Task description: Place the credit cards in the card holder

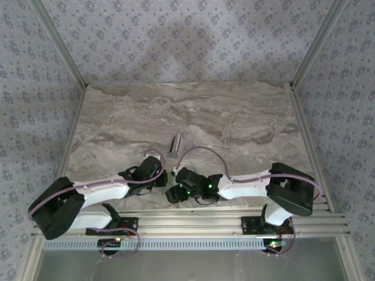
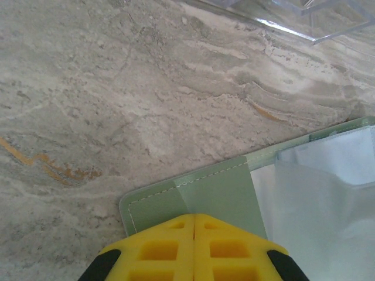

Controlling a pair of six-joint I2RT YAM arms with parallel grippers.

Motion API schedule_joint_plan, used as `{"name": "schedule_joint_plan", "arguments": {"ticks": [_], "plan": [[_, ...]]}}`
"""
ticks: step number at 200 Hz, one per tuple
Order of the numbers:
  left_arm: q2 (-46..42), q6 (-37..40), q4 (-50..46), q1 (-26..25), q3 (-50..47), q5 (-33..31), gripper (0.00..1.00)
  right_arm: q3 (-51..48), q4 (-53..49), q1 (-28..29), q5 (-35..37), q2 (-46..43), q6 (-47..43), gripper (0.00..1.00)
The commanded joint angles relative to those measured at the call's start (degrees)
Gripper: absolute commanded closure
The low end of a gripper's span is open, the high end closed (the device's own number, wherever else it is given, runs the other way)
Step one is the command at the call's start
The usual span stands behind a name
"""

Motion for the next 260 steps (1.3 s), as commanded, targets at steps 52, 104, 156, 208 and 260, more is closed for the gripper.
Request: {"name": "schedule_joint_plan", "arguments": {"ticks": [52, 104, 156, 208, 260], "plan": [[-0.2, -0.8, -0.9, 0.6, -1.5, 0.0, 0.93, 0.3, 11.6, -2.7, -8.5, 2.9, -0.5, 0.29], [-8.1, -1.1, -3.5, 3.9, -1.9, 4.1, 0.90, 0.3, 8.8, -2.9, -5.2, 2.8, -0.4, 0.30], [-21.3, -1.0, -11.8, 7.6, -2.5, 5.7, 0.84, 1.9, 8.1, -3.4, -6.8, 5.0, -1.2, 0.29], [-28.4, -0.4, -17.3, 9.3, -1.7, 6.4, 0.81, 4.4, 7.0, -3.4, -7.5, 8.9, -1.2, 0.31], [-26.3, -0.3, -15.0, 9.5, -1.6, 6.9, 0.80, 5.5, 0.3, -3.1, -2.6, 2.8, -4.8, 0.31]]}}
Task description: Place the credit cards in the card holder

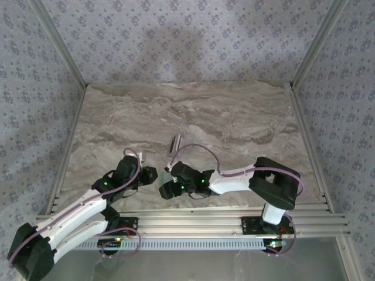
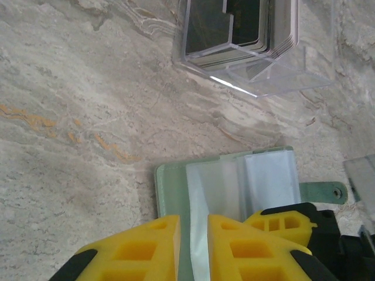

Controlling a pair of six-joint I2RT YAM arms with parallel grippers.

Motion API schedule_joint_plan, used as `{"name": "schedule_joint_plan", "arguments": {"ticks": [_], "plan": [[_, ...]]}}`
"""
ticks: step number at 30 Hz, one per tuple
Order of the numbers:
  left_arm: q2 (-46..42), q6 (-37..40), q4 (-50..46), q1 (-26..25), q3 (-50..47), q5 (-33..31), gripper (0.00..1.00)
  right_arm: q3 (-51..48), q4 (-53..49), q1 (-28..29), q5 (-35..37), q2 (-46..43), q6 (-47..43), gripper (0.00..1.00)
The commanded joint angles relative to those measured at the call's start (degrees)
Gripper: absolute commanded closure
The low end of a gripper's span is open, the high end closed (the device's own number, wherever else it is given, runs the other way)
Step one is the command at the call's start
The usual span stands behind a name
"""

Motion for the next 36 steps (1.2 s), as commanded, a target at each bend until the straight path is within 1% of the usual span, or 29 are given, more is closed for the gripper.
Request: {"name": "schedule_joint_plan", "arguments": {"ticks": [1, 4, 6, 7, 8, 12, 15, 19, 22, 29, 36], "plan": [[0.7, 0.5, 0.2, 0.5, 0.9, 1.0, 0.80, 1.5, -5.8, -0.1, 3.3, -5.1, -3.0, 0.31], [1.2, 0.6, 0.6, 0.8, 1.6, 0.9, 0.77, 3.2, -11.1, -2.1, 6.5, -8.2, -3.8, 0.31], [1.7, 0.6, 0.8, 1.4, 2.1, 0.8, 0.75, 5.6, -16.2, -3.5, 10.8, -9.3, -4.2, 0.32], [2.1, 0.6, 1.2, 1.9, 2.2, 1.0, 0.73, 7.1, -18.9, -4.0, 13.7, -9.4, -4.2, 0.33], [2.6, 0.6, 1.9, 2.5, 2.4, 1.5, 0.72, 8.3, -21.1, -4.7, 15.1, -9.4, -3.5, 0.33], [4.6, 0.3, 4.2, 4.7, 3.7, 2.7, 0.66, 12.4, -25.7, -7.6, 18.8, -7.6, -3.2, 0.33], [8.7, 0.6, 6.3, 6.1, 6.1, 3.6, 0.63, 14.7, -26.3, -10.0, 18.4, -5.4, -3.4, 0.33], [15.9, 0.6, 11.3, 9.8, 8.8, 6.8, 0.60, 16.2, -25.9, -13.0, 17.6, -3.2, -3.4, 0.34], [21.8, 0.4, 15.2, 12.2, 10.9, 9.3, 0.60, 17.9, -26.8, -14.5, 17.8, -1.2, -4.0, 0.35], [34.6, 2.4, 19.4, 14.6, 17.4, 11.7, 0.59, 19.0, -27.1, -17.8, 17.6, 2.8, -4.3, 0.41], [44.0, 4.6, 22.4, 14.9, 20.9, 12.9, 0.60, 18.8, -28.0, -20.0, 18.5, 4.4, -5.3, 0.48]]}}
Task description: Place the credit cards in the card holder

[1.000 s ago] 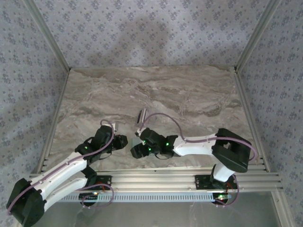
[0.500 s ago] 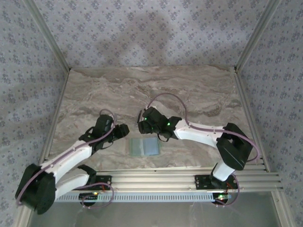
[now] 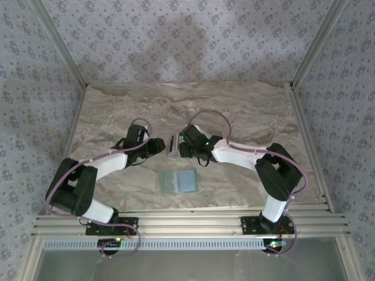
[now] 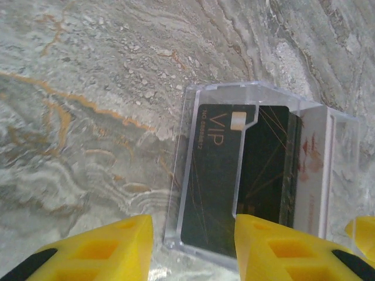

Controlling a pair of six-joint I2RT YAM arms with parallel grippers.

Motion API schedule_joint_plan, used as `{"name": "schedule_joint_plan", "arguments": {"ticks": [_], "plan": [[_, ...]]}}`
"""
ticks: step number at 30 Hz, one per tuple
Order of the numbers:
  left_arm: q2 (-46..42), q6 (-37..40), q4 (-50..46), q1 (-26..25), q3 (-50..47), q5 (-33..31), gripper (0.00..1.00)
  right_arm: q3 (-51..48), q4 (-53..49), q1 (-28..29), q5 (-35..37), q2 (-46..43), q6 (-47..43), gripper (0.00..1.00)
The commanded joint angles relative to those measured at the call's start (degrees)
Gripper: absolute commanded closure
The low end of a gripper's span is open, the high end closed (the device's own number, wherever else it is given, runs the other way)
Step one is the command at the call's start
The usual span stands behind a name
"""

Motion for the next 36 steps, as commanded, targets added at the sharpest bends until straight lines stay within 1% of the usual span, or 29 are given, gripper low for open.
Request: {"name": "schedule_joint_plan", "arguments": {"ticks": [1, 5, 12, 14, 18, 22, 25, 26, 29, 36], "plan": [[3.1, 2.1, 4.1, 0.3, 1.4, 2.3, 0.60, 0.3, -2.8, -1.2, 1.8, 1.7, -1.4, 0.49], [5.9, 2.5, 7.0, 0.0, 1.4, 4.1, 0.61, 0.6, -4.0, -2.4, 2.9, 2.0, -1.9, 0.52], [8.6, 3.6, 7.9, -2.6, 2.7, 4.2, 0.65, 1.2, -5.9, -2.5, 6.5, 0.2, -2.1, 0.53], [9.5, 3.7, 8.0, -3.7, 3.4, 4.2, 0.66, 1.2, -6.4, -2.3, 7.6, -1.1, -2.1, 0.50], [10.1, 3.2, 8.5, -5.0, 3.5, 3.5, 0.67, 1.5, -6.4, -0.3, 8.7, -4.2, -3.4, 0.45], [10.1, 2.8, 9.1, -5.5, 2.6, 3.1, 0.68, 2.1, -5.7, 1.0, 7.4, -7.0, -4.9, 0.45], [10.3, 2.6, 9.5, -5.8, 2.2, 3.0, 0.68, 2.7, -4.4, 0.8, 2.4, -7.3, -5.6, 0.45], [10.5, 2.5, 9.7, -5.9, 2.1, 3.0, 0.68, 3.0, -4.0, 0.6, 0.5, -6.9, -5.9, 0.45], [10.5, 2.2, 10.2, -6.0, 1.8, 3.0, 0.68, 6.5, -5.2, 0.7, -0.2, -4.7, -6.6, 0.44], [10.3, 2.4, 10.2, -6.0, 1.7, 3.0, 0.69, 10.6, -6.7, -0.4, -3.6, 0.2, -6.5, 0.44]]}}
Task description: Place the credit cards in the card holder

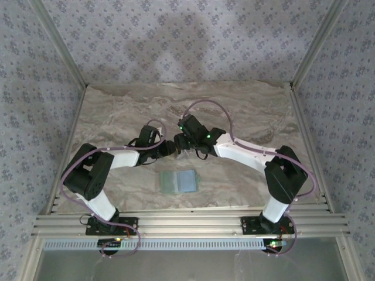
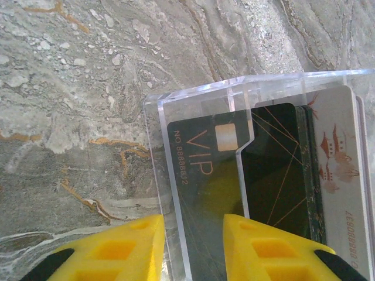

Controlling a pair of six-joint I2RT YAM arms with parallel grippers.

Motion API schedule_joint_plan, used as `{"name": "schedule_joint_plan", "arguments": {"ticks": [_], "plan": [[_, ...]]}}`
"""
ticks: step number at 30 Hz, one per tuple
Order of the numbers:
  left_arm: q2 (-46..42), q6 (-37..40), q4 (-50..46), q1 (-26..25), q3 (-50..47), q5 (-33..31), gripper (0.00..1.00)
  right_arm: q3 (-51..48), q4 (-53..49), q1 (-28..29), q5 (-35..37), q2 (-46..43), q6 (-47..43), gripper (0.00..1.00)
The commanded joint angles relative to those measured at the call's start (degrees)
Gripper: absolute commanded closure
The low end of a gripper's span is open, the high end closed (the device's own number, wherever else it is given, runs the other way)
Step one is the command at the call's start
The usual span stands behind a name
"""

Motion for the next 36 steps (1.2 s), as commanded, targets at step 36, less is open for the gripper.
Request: {"name": "schedule_joint_plan", "arguments": {"ticks": [36], "plan": [[1.4, 0.1, 1.2, -0.4, -0.1, 0.4, 0.70, 1.6, 3.4, -5.3, -18.0, 7.8, -0.4, 0.54]]}}
